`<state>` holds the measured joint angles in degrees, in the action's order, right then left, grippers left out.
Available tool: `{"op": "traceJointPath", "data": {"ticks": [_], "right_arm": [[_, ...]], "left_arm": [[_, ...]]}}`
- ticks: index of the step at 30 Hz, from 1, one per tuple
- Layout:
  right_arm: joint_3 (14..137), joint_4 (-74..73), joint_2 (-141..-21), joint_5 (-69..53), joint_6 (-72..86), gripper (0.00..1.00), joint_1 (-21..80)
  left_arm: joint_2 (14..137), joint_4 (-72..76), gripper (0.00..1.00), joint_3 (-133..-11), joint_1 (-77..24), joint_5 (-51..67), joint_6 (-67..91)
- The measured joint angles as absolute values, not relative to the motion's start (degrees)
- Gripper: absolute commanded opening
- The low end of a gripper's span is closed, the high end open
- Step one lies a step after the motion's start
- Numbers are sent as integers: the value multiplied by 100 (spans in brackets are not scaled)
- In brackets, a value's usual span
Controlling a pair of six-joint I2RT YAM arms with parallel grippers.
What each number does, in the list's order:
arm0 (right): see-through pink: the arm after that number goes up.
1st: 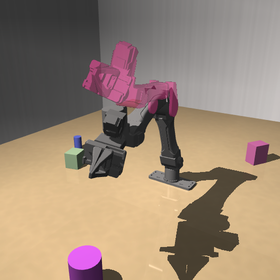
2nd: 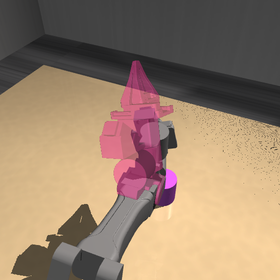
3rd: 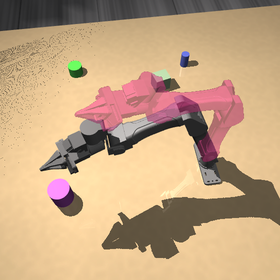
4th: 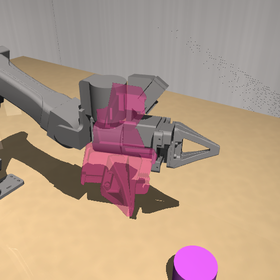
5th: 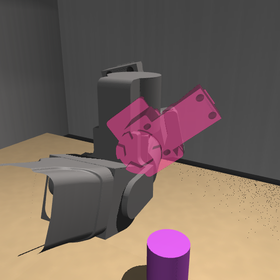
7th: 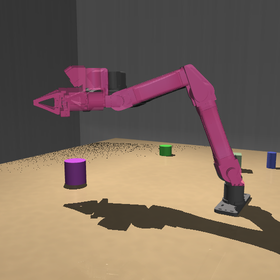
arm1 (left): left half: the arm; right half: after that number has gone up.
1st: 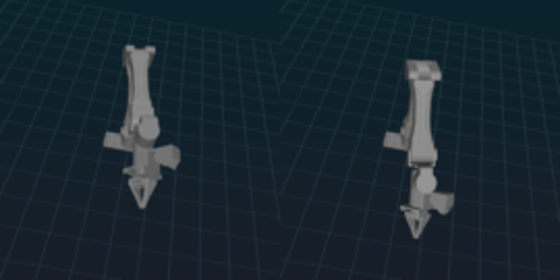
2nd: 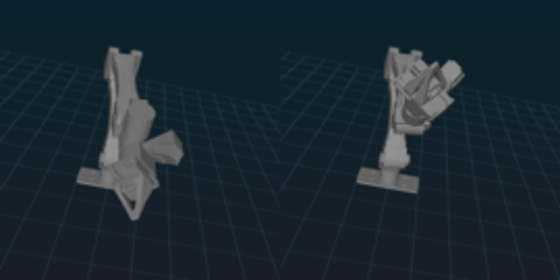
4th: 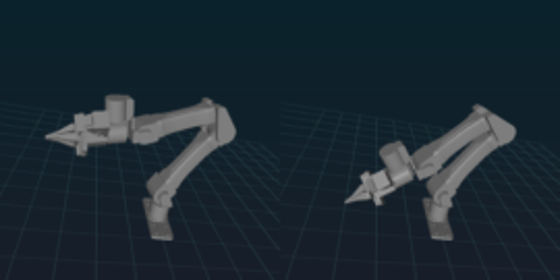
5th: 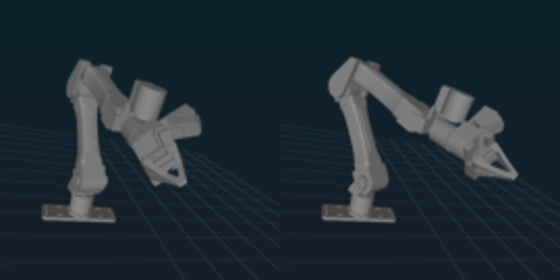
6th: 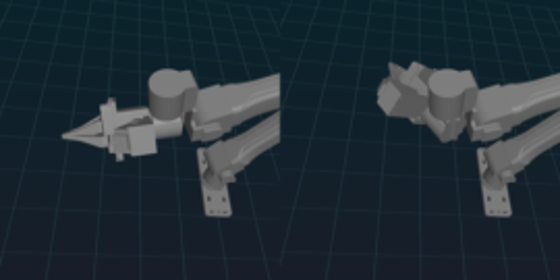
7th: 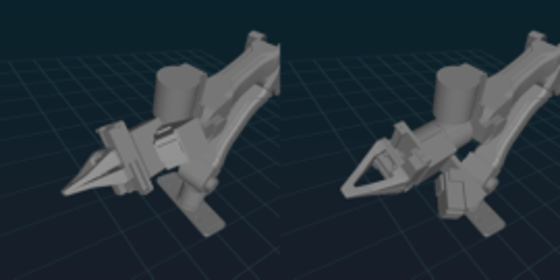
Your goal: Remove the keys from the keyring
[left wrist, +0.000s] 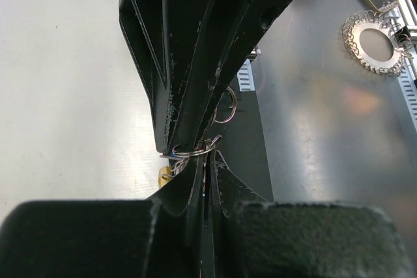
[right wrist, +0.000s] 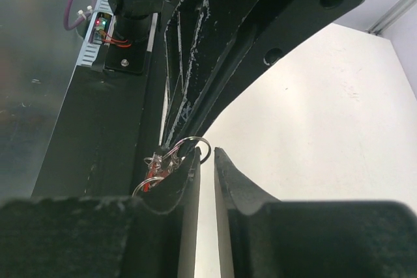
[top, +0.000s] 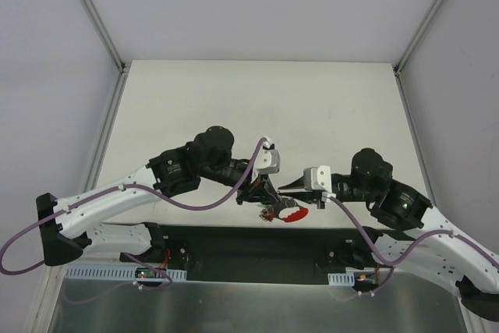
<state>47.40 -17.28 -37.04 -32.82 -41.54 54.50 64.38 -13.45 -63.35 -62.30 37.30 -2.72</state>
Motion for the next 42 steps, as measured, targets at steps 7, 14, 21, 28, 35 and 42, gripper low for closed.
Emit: {"op": "traceJointPath", "data": {"ticks": [7,14,21,28,35,42], "right_arm": [[4770,-1752,-3885,-3422,-4139,18,5446],[4772,-1695,-4025,-3634,-4136,20,5435],[4856,-1732,-4318,-3782,-4088,19,5428],[4866,-1693,-4434,-3826,-3920,1,5430],[4753,-1529,-4195,-3662,-3894,1,5430],[4626,-1468,-3815,-3437,-3966,1,5430]], "left_arm": [[6436,-1452,0,-6302,-6230,3763,-366],[6386,-1577,0,-6278,-6230,3826,-434],[6331,-1669,0,-6195,-6230,3854,-550],[6329,-1704,0,-6171,-6228,3839,-628],[6254,-1671,0,-6156,-6226,3730,-670],[6182,-1651,0,-6156,-6136,3697,-591]]}}
